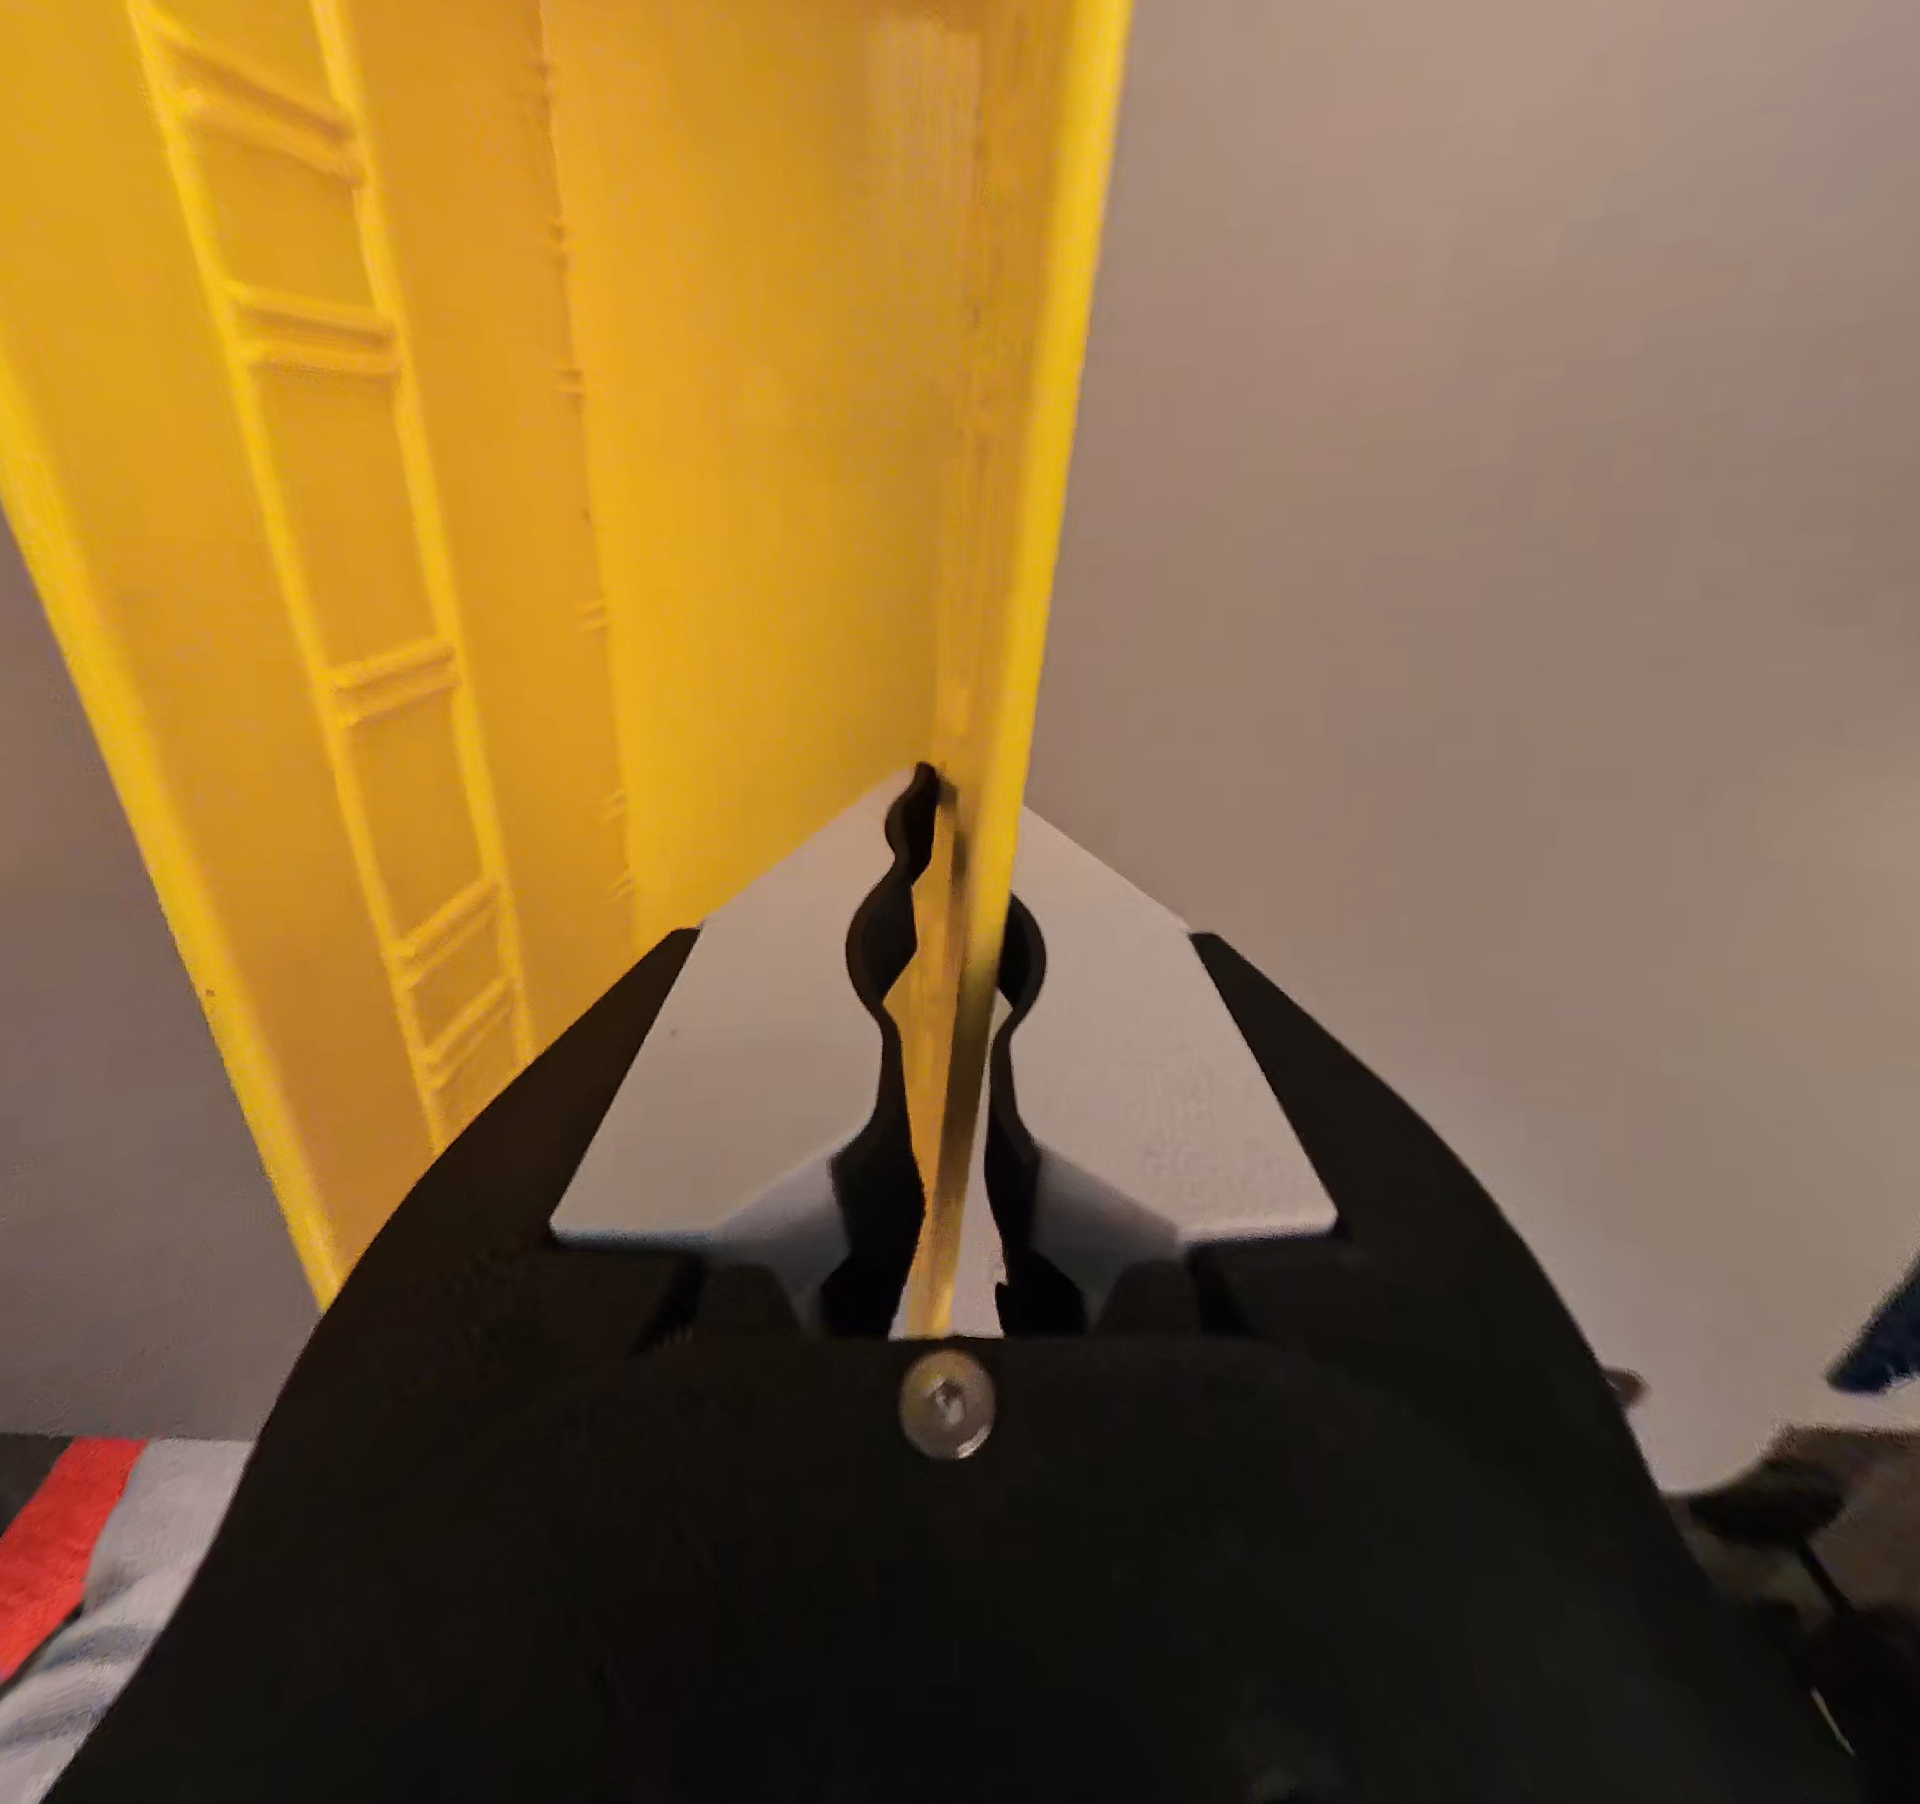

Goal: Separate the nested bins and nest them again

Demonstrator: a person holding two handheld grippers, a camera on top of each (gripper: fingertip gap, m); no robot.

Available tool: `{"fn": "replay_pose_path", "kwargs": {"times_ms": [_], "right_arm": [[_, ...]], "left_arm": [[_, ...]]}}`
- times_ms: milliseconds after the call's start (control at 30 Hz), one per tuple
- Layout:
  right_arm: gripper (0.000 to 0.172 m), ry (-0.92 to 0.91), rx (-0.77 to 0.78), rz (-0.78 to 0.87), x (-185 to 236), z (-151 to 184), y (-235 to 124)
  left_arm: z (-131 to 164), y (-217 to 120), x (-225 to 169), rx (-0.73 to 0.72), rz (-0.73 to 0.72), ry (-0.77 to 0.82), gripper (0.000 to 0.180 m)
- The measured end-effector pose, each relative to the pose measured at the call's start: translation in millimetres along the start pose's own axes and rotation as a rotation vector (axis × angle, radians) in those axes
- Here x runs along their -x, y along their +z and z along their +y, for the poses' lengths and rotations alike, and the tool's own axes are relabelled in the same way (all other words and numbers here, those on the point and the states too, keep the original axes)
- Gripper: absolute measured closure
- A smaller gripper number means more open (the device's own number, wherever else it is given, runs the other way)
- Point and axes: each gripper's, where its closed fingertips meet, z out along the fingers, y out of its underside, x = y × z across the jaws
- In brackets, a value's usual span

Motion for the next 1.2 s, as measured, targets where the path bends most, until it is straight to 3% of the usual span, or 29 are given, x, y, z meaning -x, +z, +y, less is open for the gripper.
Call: {"fn": "replay_pose_path", "kwargs": {"times_ms": [100,200,400,733,1200], "right_arm": [[0.168,0.032,0.006,0.047,-47.2,8.9,-3.7],[0.167,0.027,-0.009,0.038,-68.0,11.6,-3.8],[0.166,-0.027,-0.020,0.026,-69.9,11.7,-3.7],[0.143,-0.111,-0.029,0.119,-72.0,11.9,-6.9],[0.138,-0.108,-0.104,0.076,-65.9,9.1,-17.4]], "left_arm": [[1.2,0.2,0.1,0.017,-0.002,0.002,0.044],[1.2,-1.6,0.0,0.026,0.003,0.006,0.054],[0.8,-3.6,-0.3,0.020,0.014,0.004,0.063],[1.9,-6.6,0.9,0.047,0.014,-0.003,0.066],[-0.5,-11.6,1.8,0.035,-0.008,-0.010,0.066]]}}
